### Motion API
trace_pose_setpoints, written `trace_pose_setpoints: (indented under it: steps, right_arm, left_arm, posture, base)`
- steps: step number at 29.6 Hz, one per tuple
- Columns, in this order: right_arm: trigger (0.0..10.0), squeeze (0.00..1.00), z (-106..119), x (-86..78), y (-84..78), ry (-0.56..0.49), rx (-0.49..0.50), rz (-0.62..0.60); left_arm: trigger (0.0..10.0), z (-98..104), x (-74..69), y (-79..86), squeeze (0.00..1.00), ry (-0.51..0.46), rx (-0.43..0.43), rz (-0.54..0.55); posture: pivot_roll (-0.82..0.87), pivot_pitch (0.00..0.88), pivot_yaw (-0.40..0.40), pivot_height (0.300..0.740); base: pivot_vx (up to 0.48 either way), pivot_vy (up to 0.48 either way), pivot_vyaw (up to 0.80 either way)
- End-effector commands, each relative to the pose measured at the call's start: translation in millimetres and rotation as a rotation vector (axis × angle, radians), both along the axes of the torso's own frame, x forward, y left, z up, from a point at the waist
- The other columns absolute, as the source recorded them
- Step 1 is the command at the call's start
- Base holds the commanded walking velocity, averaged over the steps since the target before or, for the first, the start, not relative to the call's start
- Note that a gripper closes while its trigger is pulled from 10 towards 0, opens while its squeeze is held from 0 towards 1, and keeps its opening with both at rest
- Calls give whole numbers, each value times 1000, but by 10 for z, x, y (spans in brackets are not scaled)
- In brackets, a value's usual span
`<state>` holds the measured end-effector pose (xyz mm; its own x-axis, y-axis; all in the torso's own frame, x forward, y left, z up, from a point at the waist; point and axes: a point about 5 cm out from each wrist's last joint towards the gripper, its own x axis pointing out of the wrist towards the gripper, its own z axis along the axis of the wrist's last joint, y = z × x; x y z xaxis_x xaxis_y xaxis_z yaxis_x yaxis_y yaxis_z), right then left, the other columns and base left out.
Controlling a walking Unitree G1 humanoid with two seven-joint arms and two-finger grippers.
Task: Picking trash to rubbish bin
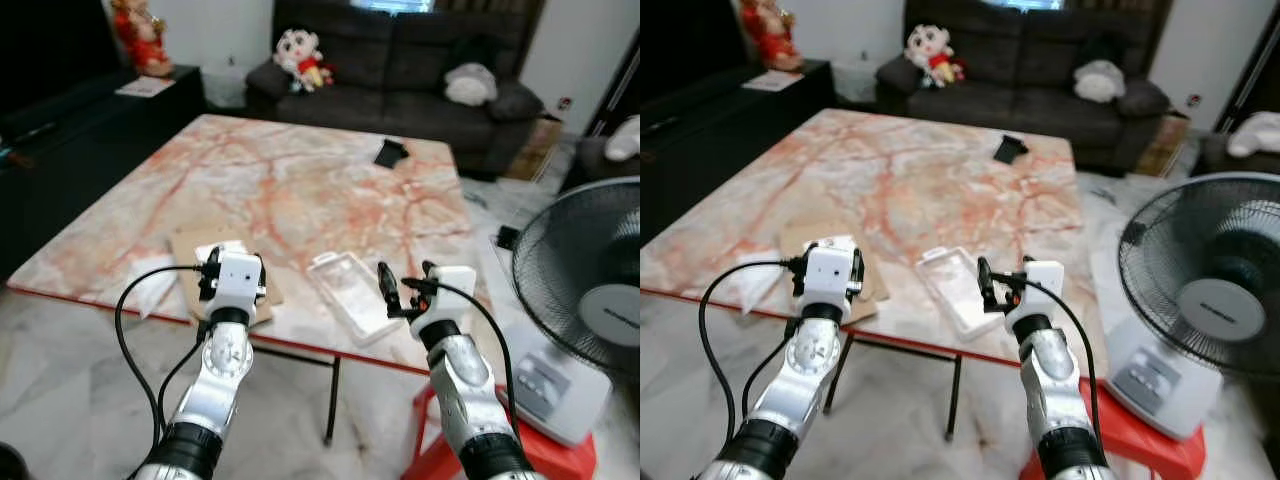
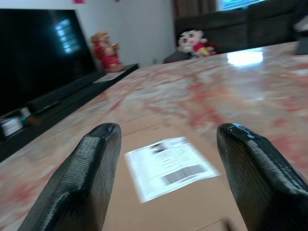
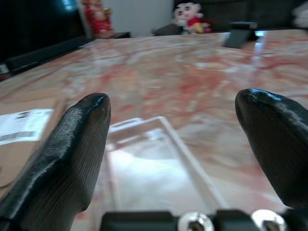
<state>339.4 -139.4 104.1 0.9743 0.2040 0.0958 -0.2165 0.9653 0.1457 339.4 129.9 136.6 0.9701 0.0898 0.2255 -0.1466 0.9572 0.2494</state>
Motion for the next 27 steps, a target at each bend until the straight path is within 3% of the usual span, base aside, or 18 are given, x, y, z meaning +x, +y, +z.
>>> trace_pose_setpoints:
  steps: [1, 13, 27]
  right_arm:
    - [10000, 0, 2, 11, 0, 7, -1, 0]
    - [10000, 0, -4, 15, -20, 18, 35, -12]
    - [10000, 0, -1, 15, -7, 16, 24, -8]
  left_arm:
    - [10000, -6, 16, -17, 0, 11, 10, 1]
    - [10000, -4, 18, -16, 0, 10, 9, 3]
    - [10000, 24, 32, -14, 0, 1, 5, -2]
  posture:
    - [-86, 29, -69, 740]
    - [-87, 29, -68, 740]
    - [-85, 29, -69, 740]
  base:
    - [0, 0, 0]
    - [0, 0, 0]
    - [269, 0, 0]
